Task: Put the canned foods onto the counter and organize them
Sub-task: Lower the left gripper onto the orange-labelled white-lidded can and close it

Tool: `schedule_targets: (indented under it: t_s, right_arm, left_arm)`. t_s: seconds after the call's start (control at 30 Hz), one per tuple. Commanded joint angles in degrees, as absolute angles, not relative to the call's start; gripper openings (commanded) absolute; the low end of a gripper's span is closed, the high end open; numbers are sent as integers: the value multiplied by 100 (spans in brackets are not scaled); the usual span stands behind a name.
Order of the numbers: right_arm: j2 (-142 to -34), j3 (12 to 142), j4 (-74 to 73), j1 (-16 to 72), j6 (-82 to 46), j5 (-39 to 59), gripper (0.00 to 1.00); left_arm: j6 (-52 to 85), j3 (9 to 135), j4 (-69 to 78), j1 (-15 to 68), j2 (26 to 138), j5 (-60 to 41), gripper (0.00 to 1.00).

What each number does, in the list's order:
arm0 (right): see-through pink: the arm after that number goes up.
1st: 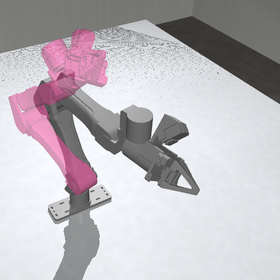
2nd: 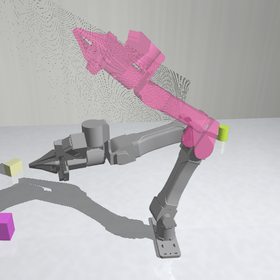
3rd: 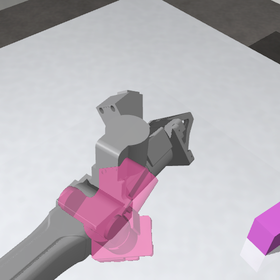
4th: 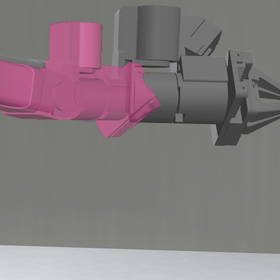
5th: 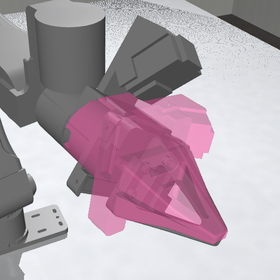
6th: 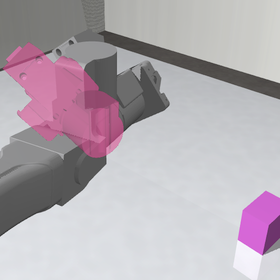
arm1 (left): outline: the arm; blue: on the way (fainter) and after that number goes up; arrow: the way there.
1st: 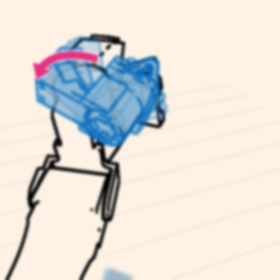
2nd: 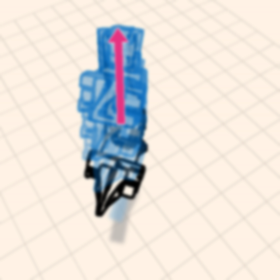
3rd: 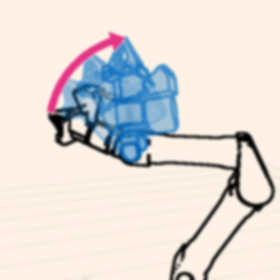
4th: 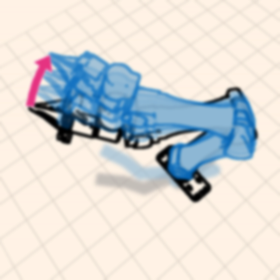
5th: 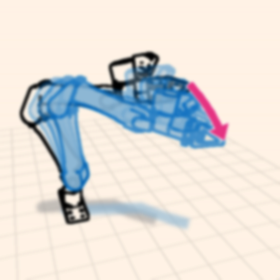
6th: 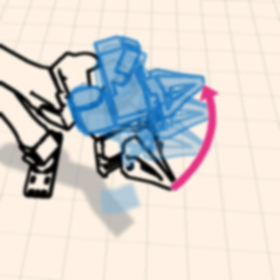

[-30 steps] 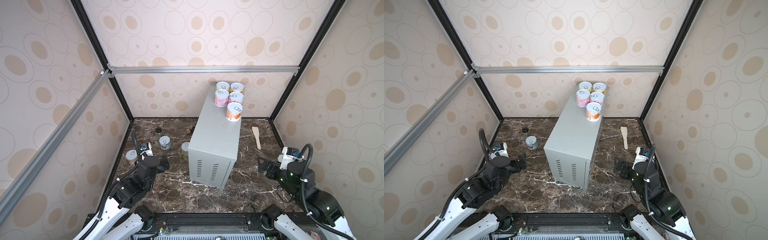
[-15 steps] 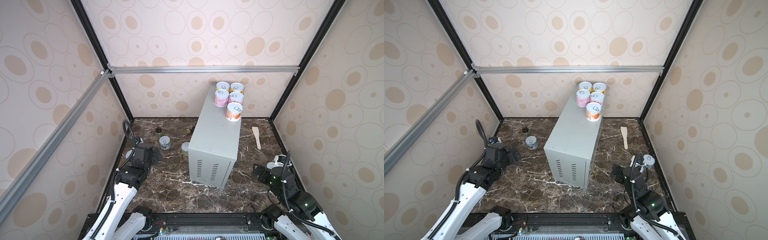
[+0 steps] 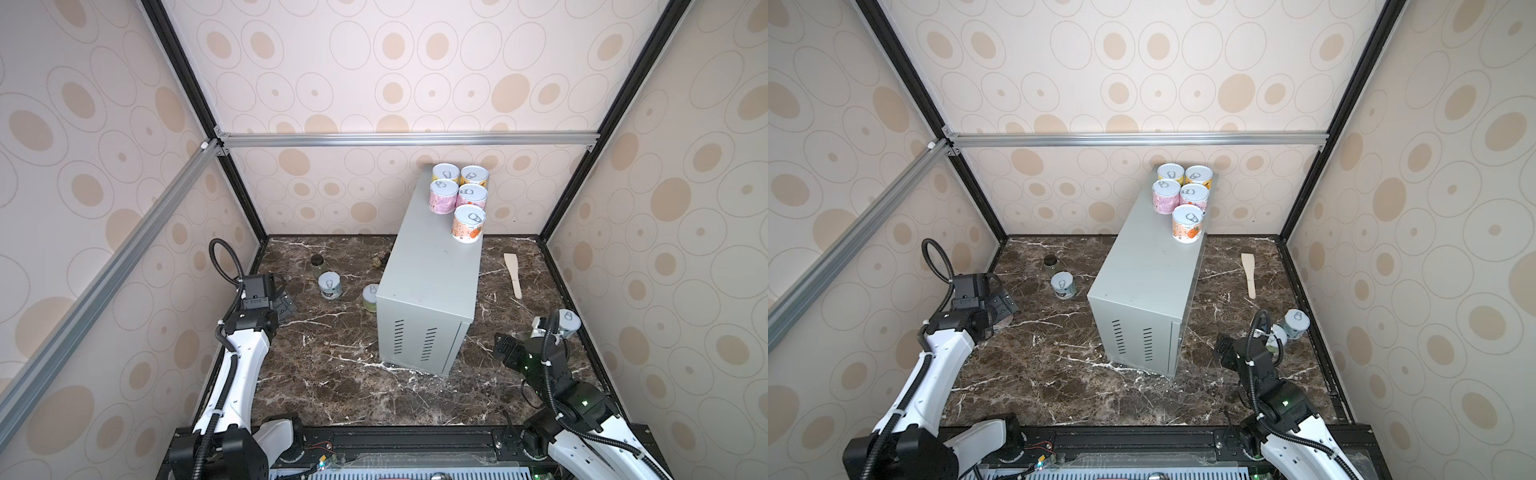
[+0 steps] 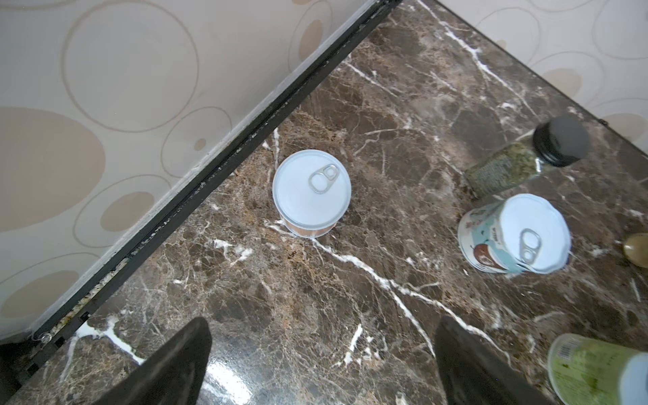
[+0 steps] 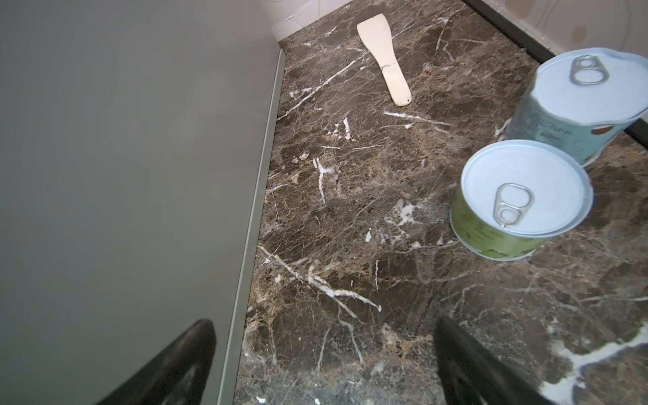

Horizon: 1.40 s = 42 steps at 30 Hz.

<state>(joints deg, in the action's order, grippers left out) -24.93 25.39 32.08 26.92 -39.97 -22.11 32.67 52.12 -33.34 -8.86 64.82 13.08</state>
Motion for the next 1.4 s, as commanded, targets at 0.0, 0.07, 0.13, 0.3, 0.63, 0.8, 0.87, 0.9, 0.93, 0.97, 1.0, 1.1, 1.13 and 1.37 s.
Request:
schedule_targets:
  t_s: [0.0,0.07,0.13,0.3,0.63,0.8,0.87,0.9,0.93,0.97,1.0,1.1,1.13,1.37]
  right_arm:
    - [-2499,2441,2852,2670,-3877,-2094,99]
    - [-2448,2449,2887,2663,-3768,-2092,99]
    - [-2323,2428,2898,2665,-3722,-2040,99]
    - [-1998,2229,2787,2669,-3741,-1877,99]
    - [-1820,2054,2698,2667,-3600,-1731,99]
    - [-1876,2006,2622,2670,-3609,-1693,99]
    - [-1907,1984,2588,2663,-3606,-1677,99]
    - [-1918,1978,2579,2663,-3605,-1667,99]
    - [-1936,1969,2555,2666,-3611,-1665,99]
    - [-1947,1956,2535,2668,-3619,-1662,99]
    - [-1967,1948,2509,2665,-3621,-1670,99]
    - [-2044,1939,2441,2666,-3619,-1661,99]
    - [-2071,1938,2426,2664,-3621,-1657,99]
    - [-2182,1929,2364,2668,-3612,-1723,99]
  left_arm:
    - [3190,5406,-3147,-1021,6735,1411,99]
    - [3150,5351,-2975,-1098,6887,1353,99]
    - [3108,5256,-2727,-1140,7036,1257,99]
    - [2988,5076,-2165,-1223,7391,1238,99]
    - [2615,5167,-1563,-1390,8537,1372,99]
    - [2558,5277,-1387,-1494,9036,1377,99]
    - [2504,5355,-1324,-1554,9223,1356,99]
    - [2477,5388,-1290,-1572,9289,1347,99]
    - [2449,5432,-1259,-1604,9369,1353,99]
    - [2427,5477,-1237,-1617,9448,1362,99]
    - [2394,5521,-1211,-1625,9510,1378,99]
    - [2314,5682,-1153,-1635,9743,1413,99]
    - [2291,5728,-1118,-1643,9811,1414,99]
    - [2080,6059,-1071,-1661,10209,1523,99]
